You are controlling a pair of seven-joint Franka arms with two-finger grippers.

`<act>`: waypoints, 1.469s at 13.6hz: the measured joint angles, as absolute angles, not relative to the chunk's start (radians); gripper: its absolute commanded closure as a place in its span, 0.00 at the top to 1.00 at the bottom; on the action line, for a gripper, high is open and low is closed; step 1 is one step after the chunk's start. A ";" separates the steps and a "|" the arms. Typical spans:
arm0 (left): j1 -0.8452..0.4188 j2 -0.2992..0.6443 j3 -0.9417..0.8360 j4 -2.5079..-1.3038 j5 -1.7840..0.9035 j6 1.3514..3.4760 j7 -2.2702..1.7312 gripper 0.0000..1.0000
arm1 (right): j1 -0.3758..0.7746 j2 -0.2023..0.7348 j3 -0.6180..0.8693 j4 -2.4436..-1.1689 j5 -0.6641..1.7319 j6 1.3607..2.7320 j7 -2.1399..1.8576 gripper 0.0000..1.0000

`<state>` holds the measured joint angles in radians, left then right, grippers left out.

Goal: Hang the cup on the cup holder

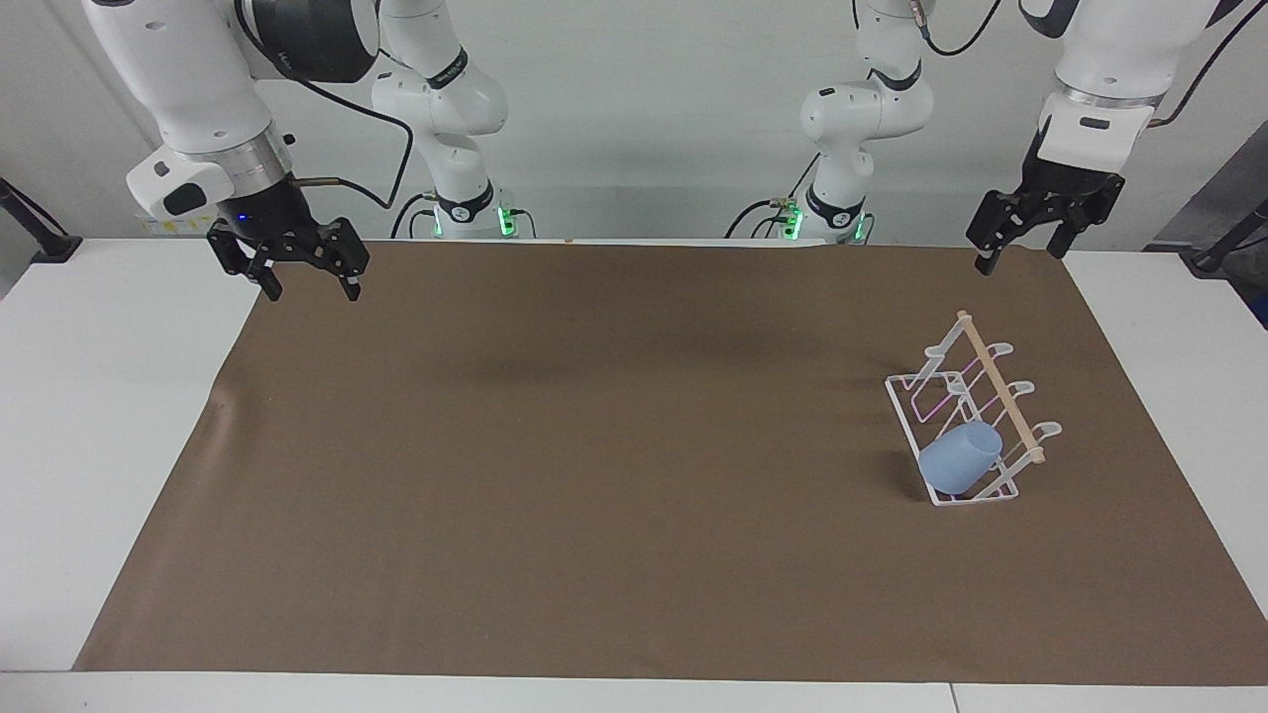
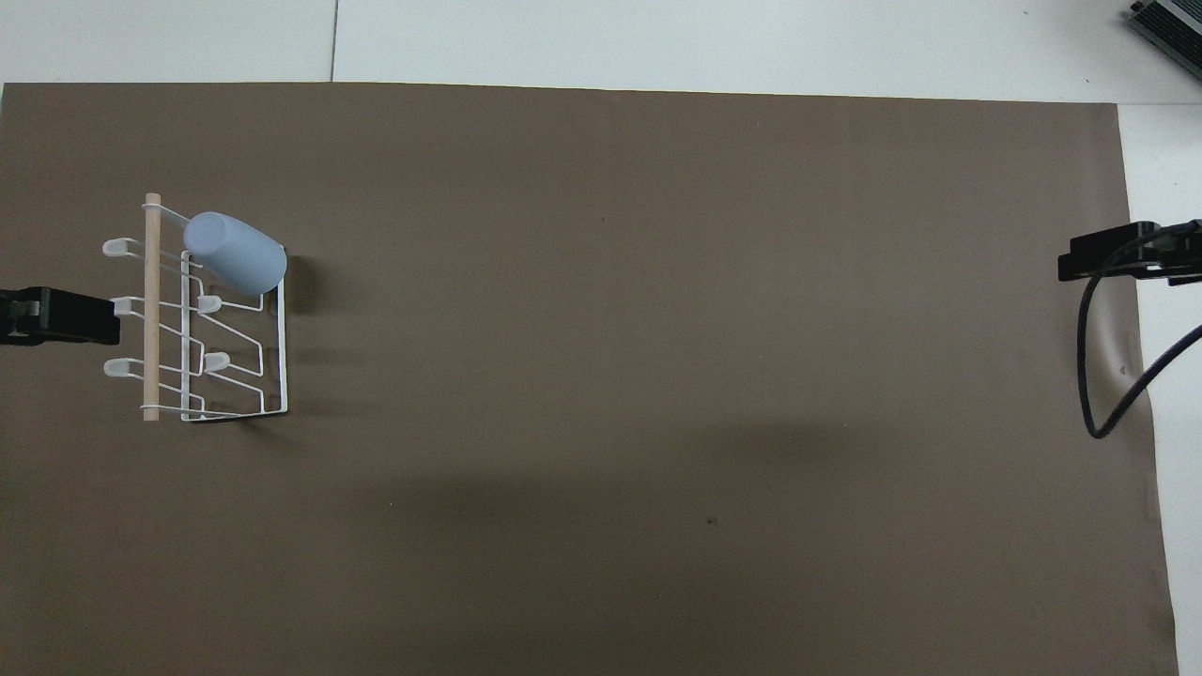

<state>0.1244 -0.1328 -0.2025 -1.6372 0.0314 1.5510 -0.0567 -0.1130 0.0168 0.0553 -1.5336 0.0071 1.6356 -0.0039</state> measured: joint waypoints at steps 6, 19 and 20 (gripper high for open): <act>0.151 -0.127 -0.188 -1.638 0.004 1.546 -0.033 1.00 | -0.141 0.017 0.051 -1.534 0.007 1.632 -0.004 1.00; 0.154 -0.130 -0.186 -1.609 -0.060 1.560 -0.012 1.00 | -0.146 0.017 0.056 -1.535 0.007 1.632 -0.004 1.00; 0.154 -0.132 -0.186 -1.618 -0.060 1.560 -0.011 1.00 | -0.146 0.017 0.056 -1.535 0.007 1.632 -0.004 1.00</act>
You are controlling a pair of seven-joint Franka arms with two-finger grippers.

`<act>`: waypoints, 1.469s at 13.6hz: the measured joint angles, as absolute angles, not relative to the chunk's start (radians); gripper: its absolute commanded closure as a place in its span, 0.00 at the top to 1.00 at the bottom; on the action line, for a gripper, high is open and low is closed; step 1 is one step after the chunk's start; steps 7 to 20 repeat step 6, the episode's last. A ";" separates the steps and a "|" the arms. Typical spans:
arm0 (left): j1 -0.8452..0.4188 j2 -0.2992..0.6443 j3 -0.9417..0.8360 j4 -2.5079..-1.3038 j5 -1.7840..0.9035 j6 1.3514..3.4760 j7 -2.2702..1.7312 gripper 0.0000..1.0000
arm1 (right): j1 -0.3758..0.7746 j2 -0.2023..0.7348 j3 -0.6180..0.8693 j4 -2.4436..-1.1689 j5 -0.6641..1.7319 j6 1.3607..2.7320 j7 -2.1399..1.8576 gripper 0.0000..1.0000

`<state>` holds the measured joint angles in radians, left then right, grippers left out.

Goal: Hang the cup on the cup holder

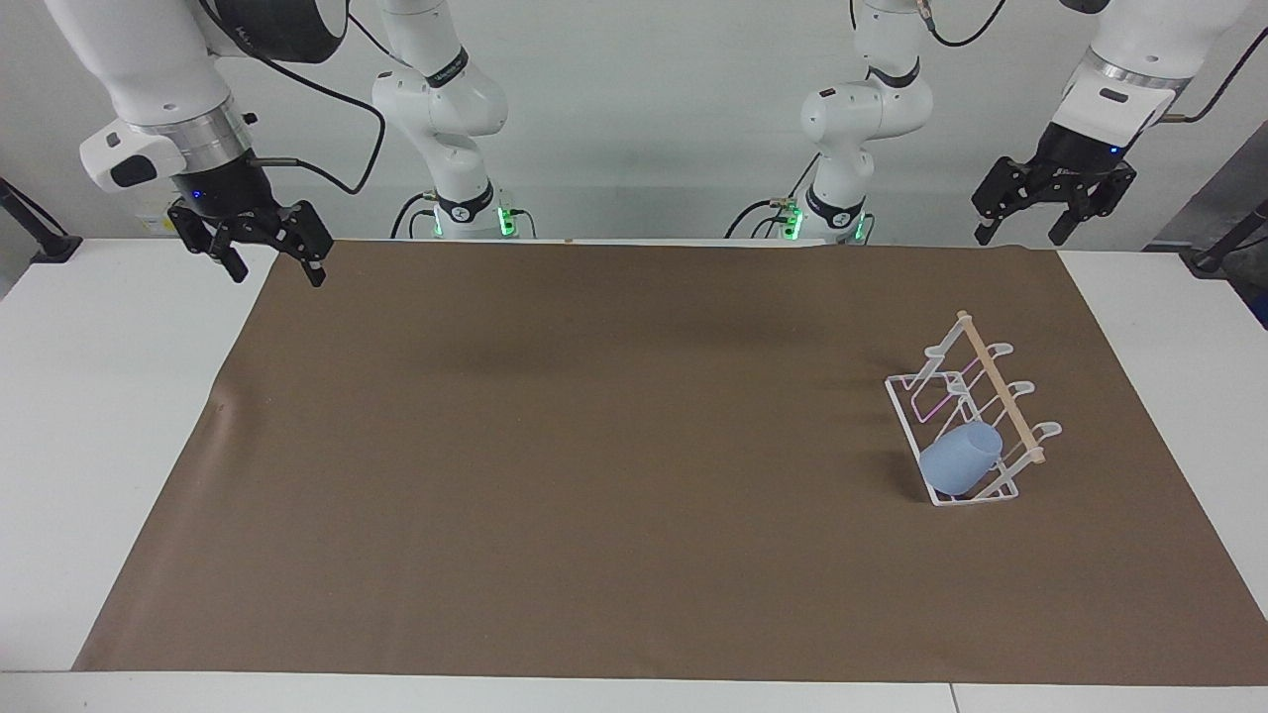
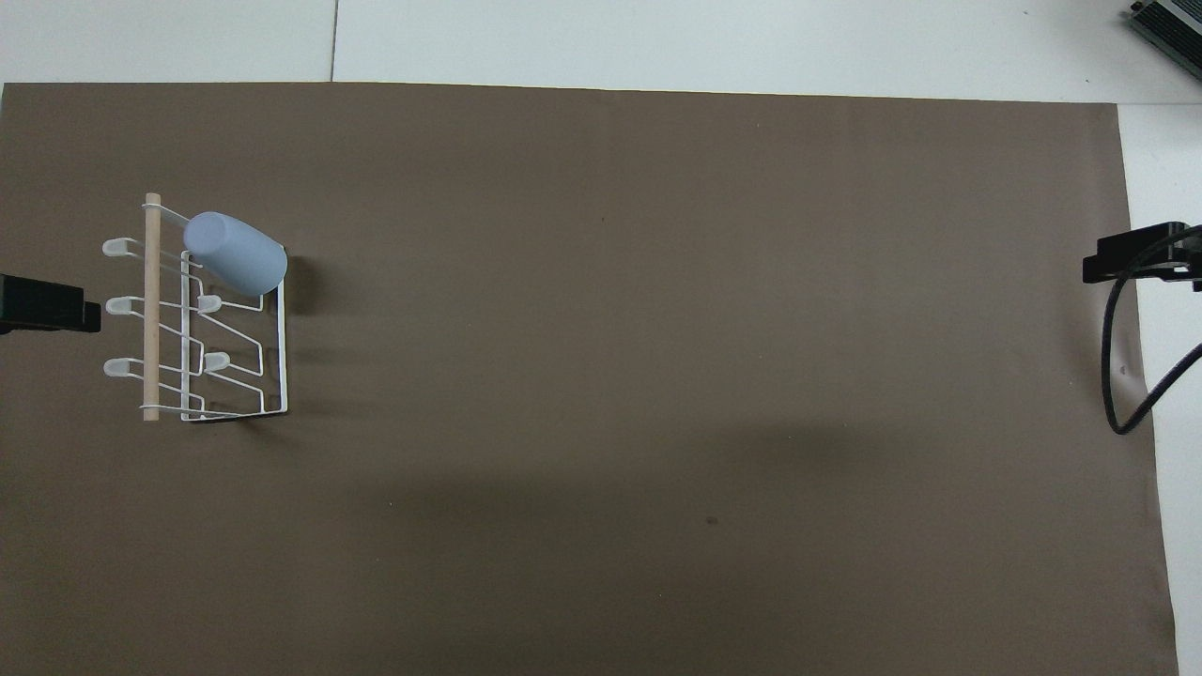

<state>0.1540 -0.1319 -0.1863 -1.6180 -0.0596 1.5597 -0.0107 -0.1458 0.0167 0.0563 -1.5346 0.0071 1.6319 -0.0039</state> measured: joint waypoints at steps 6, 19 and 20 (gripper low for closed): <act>0.154 -0.151 -0.186 -1.659 -0.060 1.560 0.003 1.00 | -0.146 0.017 0.056 -1.535 0.007 1.632 -0.004 1.00; 0.154 -0.151 -0.186 -1.659 -0.060 1.560 0.003 1.00 | -0.146 0.017 0.056 -1.535 0.007 1.632 -0.004 1.00; 0.154 -0.151 -0.186 -1.659 -0.060 1.560 0.003 1.00 | -0.146 0.017 0.056 -1.535 0.007 1.632 -0.004 1.00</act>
